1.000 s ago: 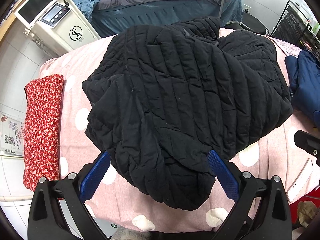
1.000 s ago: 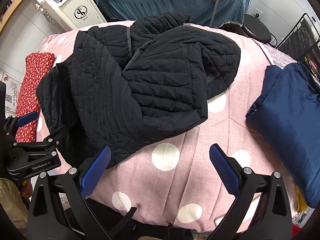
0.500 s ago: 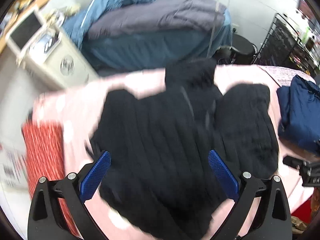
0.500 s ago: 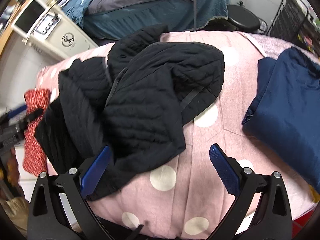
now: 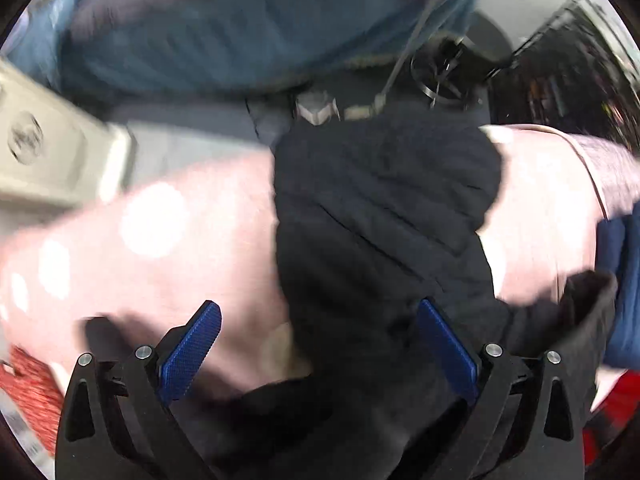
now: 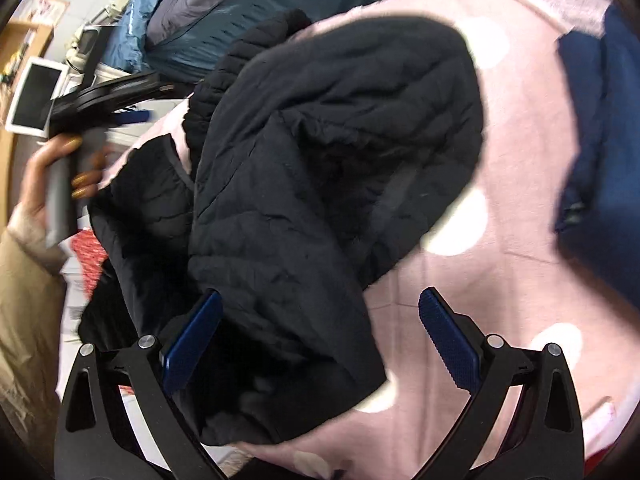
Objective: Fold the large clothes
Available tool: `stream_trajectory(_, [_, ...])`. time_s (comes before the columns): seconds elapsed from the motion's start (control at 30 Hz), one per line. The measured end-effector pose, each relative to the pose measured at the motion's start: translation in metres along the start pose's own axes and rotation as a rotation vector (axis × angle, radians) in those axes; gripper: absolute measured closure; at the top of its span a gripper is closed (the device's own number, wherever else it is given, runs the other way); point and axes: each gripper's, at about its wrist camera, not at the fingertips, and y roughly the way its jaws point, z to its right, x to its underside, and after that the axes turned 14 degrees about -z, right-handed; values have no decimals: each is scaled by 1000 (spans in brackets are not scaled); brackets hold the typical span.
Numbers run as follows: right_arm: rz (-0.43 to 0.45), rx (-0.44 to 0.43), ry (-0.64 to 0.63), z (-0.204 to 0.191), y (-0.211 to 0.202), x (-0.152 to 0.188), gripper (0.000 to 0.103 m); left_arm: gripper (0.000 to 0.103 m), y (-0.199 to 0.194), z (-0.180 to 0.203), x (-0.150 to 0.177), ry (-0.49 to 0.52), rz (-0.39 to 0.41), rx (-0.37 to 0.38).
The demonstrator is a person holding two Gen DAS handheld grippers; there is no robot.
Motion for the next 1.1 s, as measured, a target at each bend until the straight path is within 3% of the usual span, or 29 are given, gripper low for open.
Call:
stream_trajectory(0.1, [-54, -65, 38, 5, 25, -3, 6, 14, 30, 5, -16, -6, -67, -11])
stream_trajectory(0.17, [-127, -147, 68, 9, 49, 0, 6, 28, 36, 16, -18, 23, -54, -25])
stream_trajectory(0.23, [-201, -171, 85, 10, 69, 5, 12, 35, 35, 22, -18, 31, -35, -28])
stream_trajectory(0.3, [-226, -214, 90, 12, 82, 11, 42, 49, 33, 26, -13, 36, -13, -17])
stream_trajectory(0.37, [-212, -193, 118, 15, 84, 15, 57, 69, 27, 30, -8, 43, 16, -12])
stream_trajectory(0.47, [-180, -178, 106, 15, 79, 16, 72, 87, 15, 34, 6, 53, 60, 5])
stream_trajectory(0.63, [-120, -145, 31, 4, 63, 26, 81, 95, -13, 28, 29, 16, 147, 106])
stream_trajectory(0.77, [-29, -78, -76, -17, 35, 40, 90, 97, -58, 24, 69, -5, 248, 199])
stream_trajectory(0.87, [74, -43, -172, -29, 3, 53, 92, 97, -99, 12, 111, -33, 358, 251])
stream_trajectory(0.97, [175, -63, -226, -43, -35, 72, 93, 97, -140, -8, 157, -80, 471, 308])
stream_trajectory(1.1, [304, -95, -236, -40, -88, 97, 94, 98, -210, -32, 238, -127, 680, 260])
